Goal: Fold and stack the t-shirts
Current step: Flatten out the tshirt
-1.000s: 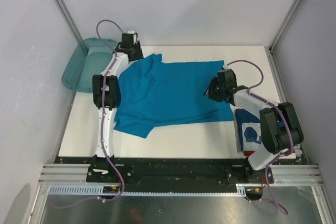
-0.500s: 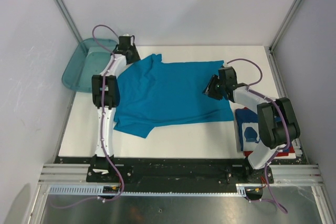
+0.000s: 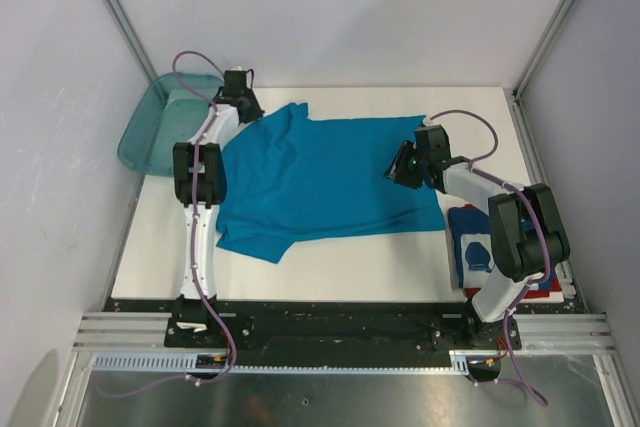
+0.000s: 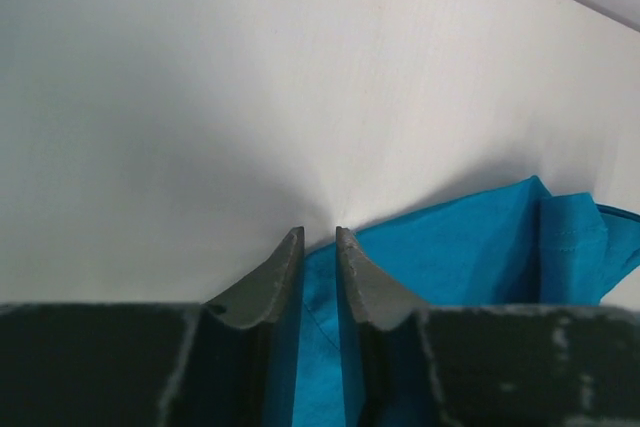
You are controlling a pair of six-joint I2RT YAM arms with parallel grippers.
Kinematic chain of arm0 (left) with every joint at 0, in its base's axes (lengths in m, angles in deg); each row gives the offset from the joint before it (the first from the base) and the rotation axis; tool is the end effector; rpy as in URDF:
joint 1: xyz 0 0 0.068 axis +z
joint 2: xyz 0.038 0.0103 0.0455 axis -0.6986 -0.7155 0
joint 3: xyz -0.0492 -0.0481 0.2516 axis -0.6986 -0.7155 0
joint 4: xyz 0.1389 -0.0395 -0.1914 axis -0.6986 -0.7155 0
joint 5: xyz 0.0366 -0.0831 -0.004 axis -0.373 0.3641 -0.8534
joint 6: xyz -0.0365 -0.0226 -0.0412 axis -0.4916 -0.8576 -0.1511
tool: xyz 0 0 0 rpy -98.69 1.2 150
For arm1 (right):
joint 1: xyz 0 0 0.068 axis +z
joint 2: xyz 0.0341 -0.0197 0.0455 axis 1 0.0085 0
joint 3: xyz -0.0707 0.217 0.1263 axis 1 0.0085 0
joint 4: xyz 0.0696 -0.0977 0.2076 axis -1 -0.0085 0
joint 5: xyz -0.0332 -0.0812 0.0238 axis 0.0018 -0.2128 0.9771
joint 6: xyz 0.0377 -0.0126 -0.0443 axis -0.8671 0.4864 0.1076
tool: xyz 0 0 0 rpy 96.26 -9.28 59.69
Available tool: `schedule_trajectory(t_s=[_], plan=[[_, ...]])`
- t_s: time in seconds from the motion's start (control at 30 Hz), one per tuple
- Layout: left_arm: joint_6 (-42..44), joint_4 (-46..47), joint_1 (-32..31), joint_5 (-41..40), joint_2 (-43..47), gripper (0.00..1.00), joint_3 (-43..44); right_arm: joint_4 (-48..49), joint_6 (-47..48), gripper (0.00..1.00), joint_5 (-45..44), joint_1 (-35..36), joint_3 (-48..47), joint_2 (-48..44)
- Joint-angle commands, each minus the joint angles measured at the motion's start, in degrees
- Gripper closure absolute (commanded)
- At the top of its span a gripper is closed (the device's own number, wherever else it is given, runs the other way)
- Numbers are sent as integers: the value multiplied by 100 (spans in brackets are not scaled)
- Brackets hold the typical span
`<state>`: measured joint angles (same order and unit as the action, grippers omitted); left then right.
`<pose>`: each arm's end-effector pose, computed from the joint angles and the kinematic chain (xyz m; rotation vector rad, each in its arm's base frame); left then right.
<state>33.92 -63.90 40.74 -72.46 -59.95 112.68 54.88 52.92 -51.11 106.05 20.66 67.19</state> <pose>0.5516 -0.0349 0.1465 -0.4180 2.2907 -0.2621 0.3295 0.1045 0.1894 0.3331 2.4136 0.6049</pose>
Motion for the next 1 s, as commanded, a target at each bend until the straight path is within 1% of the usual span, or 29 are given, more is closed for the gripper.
schedule_trajectory(t_s=[0.0, 0.2, 0.27, 0.3, 0.43, 0.5, 0.6, 0.73, 0.87, 0.97], plan=[[-123, -67, 30, 14, 275, 79, -172, 84, 18, 57, 83, -35, -247, 23], [-188, -78, 46, -127, 314, 92, -220, 62, 17, 58, 79, -49, -239, -2], [-189, -75, 49, -228, 361, 94, -259, 60, 22, 58, 78, -53, -244, -7], [-159, -73, 45, -236, 386, 92, -249, 55, 24, 58, 83, -53, -240, -9], [174, -96, 38, -363, 567, 69, -208, 38, 38, 58, 87, -76, -244, -23], [387, -143, 29, -461, 673, 63, -236, 45, 38, 58, 91, -86, -245, -27], [693, -258, 25, -502, 751, 60, -204, 78, 35, 58, 126, -91, -245, -18], [1155, -380, -29, -579, 652, 59, 14, 130, 31, 58, 183, -89, -248, -3], [1512, -449, -106, -486, 418, 62, 423, 134, 68, 58, 229, -123, -247, 0], [1720, -440, -165, -411, 327, 62, 564, 145, 79, 57, 279, -181, -248, -6]])
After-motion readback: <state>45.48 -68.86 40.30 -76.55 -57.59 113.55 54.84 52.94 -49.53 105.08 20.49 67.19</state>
